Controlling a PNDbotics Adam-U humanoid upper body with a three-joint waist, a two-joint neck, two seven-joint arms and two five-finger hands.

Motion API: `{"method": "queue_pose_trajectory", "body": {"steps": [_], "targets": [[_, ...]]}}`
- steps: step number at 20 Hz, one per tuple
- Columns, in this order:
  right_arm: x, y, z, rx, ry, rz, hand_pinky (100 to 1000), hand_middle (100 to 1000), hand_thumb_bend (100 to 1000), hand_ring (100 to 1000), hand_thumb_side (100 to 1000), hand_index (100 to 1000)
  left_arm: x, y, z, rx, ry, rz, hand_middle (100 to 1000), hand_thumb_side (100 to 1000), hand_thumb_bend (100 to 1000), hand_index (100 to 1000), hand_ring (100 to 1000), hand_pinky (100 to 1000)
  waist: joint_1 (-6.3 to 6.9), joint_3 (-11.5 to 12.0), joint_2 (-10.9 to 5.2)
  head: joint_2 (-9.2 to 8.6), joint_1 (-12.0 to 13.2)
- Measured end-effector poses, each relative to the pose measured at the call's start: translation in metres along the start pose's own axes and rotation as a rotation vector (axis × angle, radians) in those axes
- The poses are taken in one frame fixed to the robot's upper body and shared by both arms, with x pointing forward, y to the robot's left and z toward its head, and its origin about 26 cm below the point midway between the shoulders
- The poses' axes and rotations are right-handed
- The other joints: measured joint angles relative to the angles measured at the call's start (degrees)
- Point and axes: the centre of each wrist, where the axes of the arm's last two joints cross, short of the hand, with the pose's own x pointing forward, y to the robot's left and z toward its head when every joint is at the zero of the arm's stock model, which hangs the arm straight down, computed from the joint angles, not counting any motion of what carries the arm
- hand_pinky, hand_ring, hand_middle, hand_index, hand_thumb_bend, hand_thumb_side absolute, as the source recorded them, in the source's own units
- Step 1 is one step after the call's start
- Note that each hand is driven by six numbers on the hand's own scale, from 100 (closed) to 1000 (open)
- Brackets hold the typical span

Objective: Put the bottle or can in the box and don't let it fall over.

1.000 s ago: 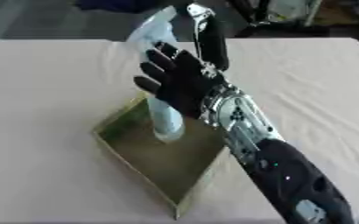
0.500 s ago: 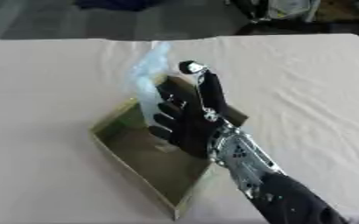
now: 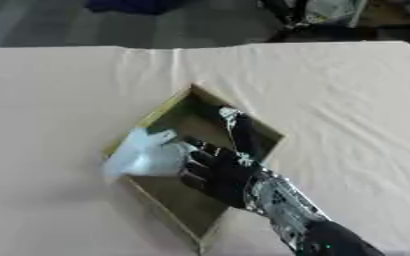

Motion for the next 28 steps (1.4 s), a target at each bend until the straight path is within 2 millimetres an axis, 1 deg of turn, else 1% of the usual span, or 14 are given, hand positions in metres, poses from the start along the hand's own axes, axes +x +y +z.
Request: {"method": "queue_pose_trajectory", "body": {"steps": [5,10,13,17,19,21,22,23,24,26,27,28], "targets": [[0.011,-0.01,0.006,-0.044,-0.082,-0.012,100,100,198,100,1000,947,0.0,0.0,0.0,0.0,0.0,0.0,832,698,545,806,944,1000,-0.02,-0.12,0.0,-0.03,0.08],[0.031,-0.017,0.013,-0.06,-0.222,0.008,100,100,197,100,1000,943,0.0,0.0,0.0,0.0,0.0,0.0,832,697,546,805,944,1000,-0.05,-0.22,-0.03,-0.03,0.5],[0.051,-0.011,0.017,-0.029,-0.34,0.045,100,100,194,100,1000,939,0.0,0.001,0.0,0.003,-0.001,-0.001,832,696,546,806,944,1000,-0.05,-0.31,-0.12,-0.02,0.69],[0.082,0.005,0.025,0.053,-0.512,0.114,100,111,183,100,1000,941,0.0,0.001,0.0,0.004,-0.001,-0.001,832,695,547,806,943,1000,-0.05,-0.41,-0.32,0.02,1.05],[0.098,0.014,0.031,0.094,-0.605,0.14,100,134,170,100,997,942,0.0,0.001,0.0,0.004,0.0,-0.002,832,695,547,806,943,1000,-0.04,-0.44,-0.35,0.02,1.09],[0.114,0.022,0.038,0.131,-0.712,0.166,100,189,164,100,967,940,0.0,0.001,0.0,0.005,0.0,-0.002,832,695,548,806,943,1000,-0.03,-0.49,-0.37,0.02,1.12],[0.122,0.025,0.042,0.141,-0.772,0.184,100,241,171,147,953,935,0.0,0.002,0.0,0.006,0.0,-0.002,832,694,548,806,943,1000,-0.02,-0.51,-0.38,0.02,1.18],[0.129,0.028,0.046,0.141,-0.838,0.207,100,339,187,248,920,926,0.0,0.002,0.001,0.007,0.0,-0.003,831,694,548,807,943,1000,-0.01,-0.52,-0.39,0.03,1.3],[0.136,0.029,0.051,0.13,-0.907,0.235,121,412,186,323,911,930,-0.001,0.002,0.001,0.008,0.001,-0.003,831,694,548,807,943,1000,0.0,-0.52,-0.39,0.06,1.47],[0.148,0.032,0.059,0.088,-1.045,0.296,414,577,181,501,884,955,-0.001,0.003,0.001,0.011,0.001,-0.005,831,693,549,807,943,1000,0.03,-0.53,-0.41,0.07,1.77],[0.152,0.032,0.063,0.06,-1.117,0.33,515,630,170,557,878,961,-0.001,0.003,0.001,0.013,0.0,-0.005,831,693,549,807,943,1000,0.05,-0.55,-0.41,0.07,1.89],[0.157,0.033,0.067,0.026,-1.195,0.372,633,711,159,641,878,955,-0.001,0.004,0.001,0.015,-0.001,-0.006,830,692,549,807,943,1000,0.05,-0.66,-0.42,0.08,2.03]]}}
